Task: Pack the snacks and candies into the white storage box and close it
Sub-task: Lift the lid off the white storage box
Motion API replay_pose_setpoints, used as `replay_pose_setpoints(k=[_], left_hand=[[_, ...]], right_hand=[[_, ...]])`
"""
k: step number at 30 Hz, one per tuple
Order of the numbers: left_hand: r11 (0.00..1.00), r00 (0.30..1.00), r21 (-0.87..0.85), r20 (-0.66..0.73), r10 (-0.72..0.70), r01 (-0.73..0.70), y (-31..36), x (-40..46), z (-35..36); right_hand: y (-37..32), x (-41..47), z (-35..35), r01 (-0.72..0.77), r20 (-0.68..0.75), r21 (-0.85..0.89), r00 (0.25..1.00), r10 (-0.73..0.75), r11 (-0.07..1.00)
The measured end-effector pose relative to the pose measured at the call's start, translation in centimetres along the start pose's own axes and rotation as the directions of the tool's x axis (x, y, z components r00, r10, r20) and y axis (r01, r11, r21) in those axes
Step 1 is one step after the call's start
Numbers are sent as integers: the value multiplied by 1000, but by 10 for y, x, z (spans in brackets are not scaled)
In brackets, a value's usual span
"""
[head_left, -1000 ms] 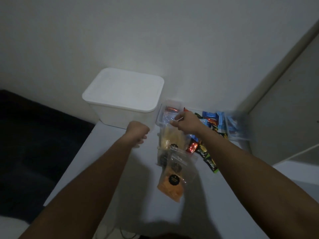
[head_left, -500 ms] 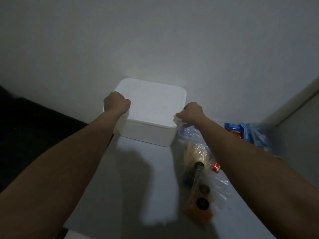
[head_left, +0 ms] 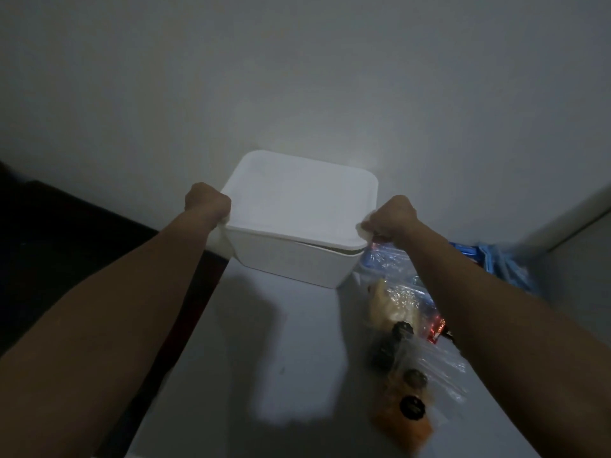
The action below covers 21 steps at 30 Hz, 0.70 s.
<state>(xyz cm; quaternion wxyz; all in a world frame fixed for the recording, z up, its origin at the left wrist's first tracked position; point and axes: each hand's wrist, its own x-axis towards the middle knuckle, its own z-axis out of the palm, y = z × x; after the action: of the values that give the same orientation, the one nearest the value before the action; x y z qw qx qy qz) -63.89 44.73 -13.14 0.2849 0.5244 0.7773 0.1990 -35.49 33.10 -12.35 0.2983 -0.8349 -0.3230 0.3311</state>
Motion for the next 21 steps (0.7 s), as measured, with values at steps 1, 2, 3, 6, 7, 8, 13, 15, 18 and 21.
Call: replay_pose_setpoints(k=[1, 2, 3, 6, 7, 8, 13, 15, 18, 21], left_hand=[[1000, 1000, 2, -15, 0, 0, 1, 1, 0], [1000, 999, -12, -36, 4, -4, 2, 3, -1], [999, 999, -36, -54, 6, -8, 4, 6, -2], [993, 997, -117, -69, -16, 8, 7, 12, -8], [992, 998, -129, -66, -17, 8, 6, 13, -10], [990, 998, -143, -65, -20, 10, 5, 13, -13], [972, 997, -234, -74, -31, 13, 2, 5, -29], [952, 993, -300, -89, -82, 52, -1, 0, -37], [957, 990, -285, -118, -78, 42, -15, -11, -44], [967, 990, -256, -137, -46, 10, -42, -22, -51]], right_hand=[[-1, 0, -1, 0, 3, 6, 1000, 0, 1000], [-2, -1, -1, 2, 2, 15, 1000, -2, 1000], [-3, -1, -3, -3, 1, 20, 1000, 3, 1000], [-7, -1, -9, 1, 3, 45, 1000, -1, 999], [-9, -3, -11, 4, 13, 70, 1000, -5, 998], [-11, -4, -13, 6, 24, 100, 1000, -8, 995], [-25, -24, -23, 80, 66, 228, 993, -97, 970], [-29, -35, -27, 101, 107, 254, 985, -132, 962], [-29, -51, -28, 115, 212, 177, 965, -152, 977], [-25, -67, -23, 113, 342, 134, 927, -153, 984]])
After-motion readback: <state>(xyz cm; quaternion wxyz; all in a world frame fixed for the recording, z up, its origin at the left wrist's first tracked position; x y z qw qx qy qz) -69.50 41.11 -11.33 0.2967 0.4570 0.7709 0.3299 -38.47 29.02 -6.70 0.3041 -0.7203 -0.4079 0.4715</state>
